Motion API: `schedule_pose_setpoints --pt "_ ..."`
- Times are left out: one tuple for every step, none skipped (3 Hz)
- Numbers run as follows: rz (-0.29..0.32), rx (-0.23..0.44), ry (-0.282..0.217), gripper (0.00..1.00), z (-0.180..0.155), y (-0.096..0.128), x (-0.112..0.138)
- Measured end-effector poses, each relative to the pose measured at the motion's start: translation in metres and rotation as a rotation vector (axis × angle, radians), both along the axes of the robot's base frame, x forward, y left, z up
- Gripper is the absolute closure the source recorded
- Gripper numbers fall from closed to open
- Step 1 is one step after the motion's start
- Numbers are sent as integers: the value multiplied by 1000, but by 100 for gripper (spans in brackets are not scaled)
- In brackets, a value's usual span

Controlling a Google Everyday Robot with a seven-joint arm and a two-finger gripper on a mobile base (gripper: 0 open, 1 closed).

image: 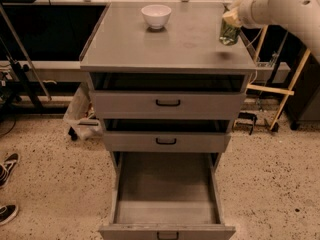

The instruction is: Pick green can from bottom drawer and place on counter

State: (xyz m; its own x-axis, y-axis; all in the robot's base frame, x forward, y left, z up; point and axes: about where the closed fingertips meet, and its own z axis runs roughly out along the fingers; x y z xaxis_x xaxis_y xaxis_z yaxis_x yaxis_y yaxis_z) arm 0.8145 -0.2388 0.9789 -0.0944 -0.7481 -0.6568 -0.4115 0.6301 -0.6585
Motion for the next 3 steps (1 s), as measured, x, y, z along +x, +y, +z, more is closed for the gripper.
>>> schedule_pose_setpoints --pt "78 7 69 100 -36 24 14" --pt "83 3 76 100 -40 24 15" --pt "83 3 76 81 -40 24 15"
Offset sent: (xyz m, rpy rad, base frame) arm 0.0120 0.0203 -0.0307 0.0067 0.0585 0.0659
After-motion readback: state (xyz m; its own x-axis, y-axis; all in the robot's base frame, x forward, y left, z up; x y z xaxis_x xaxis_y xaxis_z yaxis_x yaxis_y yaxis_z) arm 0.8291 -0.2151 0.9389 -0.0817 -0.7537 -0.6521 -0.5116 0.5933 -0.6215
